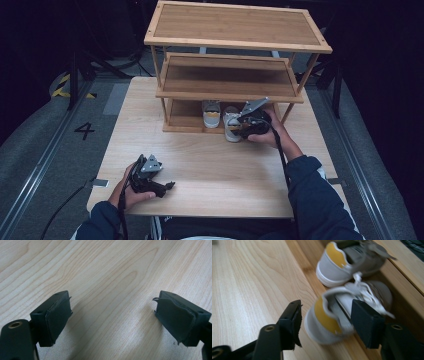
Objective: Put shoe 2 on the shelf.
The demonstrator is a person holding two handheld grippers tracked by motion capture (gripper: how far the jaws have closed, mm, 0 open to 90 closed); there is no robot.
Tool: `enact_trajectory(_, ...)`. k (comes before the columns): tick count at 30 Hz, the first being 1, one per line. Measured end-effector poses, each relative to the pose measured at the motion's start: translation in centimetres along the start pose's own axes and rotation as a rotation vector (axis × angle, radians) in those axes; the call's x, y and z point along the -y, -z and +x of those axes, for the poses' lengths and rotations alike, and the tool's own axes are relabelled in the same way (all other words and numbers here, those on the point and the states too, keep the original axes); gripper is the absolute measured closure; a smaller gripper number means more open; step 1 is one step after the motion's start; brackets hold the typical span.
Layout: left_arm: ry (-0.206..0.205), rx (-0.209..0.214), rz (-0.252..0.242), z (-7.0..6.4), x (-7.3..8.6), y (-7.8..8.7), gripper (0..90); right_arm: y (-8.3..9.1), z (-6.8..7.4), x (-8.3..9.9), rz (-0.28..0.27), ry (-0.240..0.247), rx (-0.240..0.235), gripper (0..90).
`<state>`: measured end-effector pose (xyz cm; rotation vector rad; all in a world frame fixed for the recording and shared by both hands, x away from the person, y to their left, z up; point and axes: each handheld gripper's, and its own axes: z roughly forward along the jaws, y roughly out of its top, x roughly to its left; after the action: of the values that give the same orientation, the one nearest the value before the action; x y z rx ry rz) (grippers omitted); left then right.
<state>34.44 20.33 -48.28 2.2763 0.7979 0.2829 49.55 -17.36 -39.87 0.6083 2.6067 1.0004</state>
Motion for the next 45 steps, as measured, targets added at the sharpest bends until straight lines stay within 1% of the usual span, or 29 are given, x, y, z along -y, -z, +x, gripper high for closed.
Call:
enact_trajectory(1,-0.002,0.0,0.0,0.0,0.0,0.0,13.0,0.2,0.0,0.4,-0.013,-0.019,0.006,40.2)
enact_trajectory(2,0.0,0.005,0.0,0.0,0.0,0.0,13.1,0.4,0.0,0.9,-0.025,-0.044,0.005,38.9)
enact_trajectory(3,0.0,0.005,0.0,0.0,0.0,0.0,13.2,0.5,0.0,1.3,-0.029,-0.059,0.01,36.6)
enact_trajectory(4,0.0,0.003,0.01,0.0,0.0,0.1,13.2,0.4,0.0,1.9,-0.026,-0.08,0.021,33.8)
enact_trajectory(5,0.0,0.003,0.009,0.0,0.0,0.1,13.2,0.2,0.1,2.4,-0.013,-0.099,0.045,32.2)
enact_trajectory(6,0.0,0.003,0.009,0.0,0.0,0.1,13.2,0.0,0.0,2.7,-0.012,-0.11,0.049,30.7)
enact_trajectory(8,-0.001,-0.001,0.008,0.0,0.0,0.1,13.3,-0.3,-0.1,3.3,-0.007,-0.149,0.063,29.3)
enact_trajectory(9,0.0,-0.001,0.007,0.0,0.0,0.1,13.3,-0.7,-0.2,3.7,-0.012,-0.176,0.068,28.2)
enact_trajectory(10,-0.001,-0.002,0.009,0.0,0.0,0.1,13.3,-1.0,-0.3,4.0,-0.015,-0.195,0.053,27.3)
enact_trajectory(12,0.0,-0.002,0.008,0.0,0.0,0.1,13.3,-1.7,-0.2,4.3,-0.004,-0.217,0.041,27.5)
enact_trajectory(14,0.0,-0.001,0.009,0.0,0.0,0.1,13.3,-2.3,-0.2,4.5,0.007,-0.229,0.041,27.5)
enact_trajectory(16,0.0,-0.001,0.008,0.0,0.0,0.1,13.3,-2.9,-0.3,4.6,0.009,-0.239,0.051,27.7)
enact_trajectory(19,0.0,-0.002,0.008,0.0,0.0,0.1,13.3,-3.3,-0.4,4.6,-0.005,-0.251,0.03,27.2)
enact_trajectory(20,0.0,-0.002,0.008,0.0,0.0,0.1,13.3,-3.4,-0.4,4.6,-0.01,-0.252,0.027,29.1)
enact_trajectory(21,0.0,0.0,0.005,0.0,0.0,0.1,13.3,-3.4,-0.4,4.5,-0.017,-0.241,0.019,31.1)
enact_trajectory(23,0.002,-0.002,-0.001,-0.1,0.0,0.0,13.4,-3.5,-0.3,4.4,-0.018,-0.224,0.031,31.9)
enact_trajectory(26,0.002,-0.002,-0.001,-0.1,0.0,0.0,13.4,-3.6,-0.3,4.2,-0.023,-0.214,0.049,36.4)
enact_trajectory(27,0.002,-0.001,0.0,-0.1,0.0,0.0,13.3,-3.6,-0.4,4.2,-0.025,-0.218,0.056,39.2)
enact_trajectory(28,0.001,-0.001,0.0,0.0,0.0,0.0,13.3,-3.5,-0.6,4.1,-0.04,-0.22,0.062,43.6)
enact_trajectory(29,0.001,-0.001,0.0,0.0,0.0,0.0,13.3,-3.5,-0.7,4.0,-0.048,-0.22,0.064,46.2)
enact_trajectory(31,-0.001,-0.001,0.008,0.0,0.0,0.1,13.4,-3.5,-0.9,3.8,-0.053,-0.226,0.068,48.2)
enact_trajectory(32,-0.001,-0.002,0.008,0.0,0.0,0.1,13.3,-3.7,-1.0,3.6,-0.054,-0.216,0.076,49.1)
enact_trajectory(33,-0.001,-0.002,0.008,0.0,0.0,0.1,13.4,-3.8,-1.1,3.4,-0.059,-0.218,0.088,51.3)
enact_trajectory(34,0.001,-0.001,0.001,0.0,0.0,0.0,13.4,-3.9,-1.1,3.2,-0.064,-0.222,0.09,52.6)
enact_trajectory(35,0.0,0.0,0.006,0.0,0.0,0.1,13.4,-4.0,-1.1,3.0,-0.064,-0.224,0.097,53.2)
enact_trajectory(36,0.001,-0.001,0.001,0.0,0.0,0.0,13.4,-4.2,-1.2,2.8,-0.067,-0.209,0.104,53.4)
enact_trajectory(40,0.001,-0.002,0.0,-0.1,0.0,0.0,13.4,-4.7,-1.3,2.1,-0.057,-0.217,0.134,53.5)
enact_trajectory(44,0.001,-0.002,0.0,0.0,0.0,0.0,13.4,-5.1,-1.5,1.8,-0.056,-0.227,0.15,51.4)
enact_trajectory(45,0.001,-0.002,0.0,0.0,0.0,0.0,13.4,-5.2,-1.7,1.7,-0.065,-0.218,0.16,51.2)
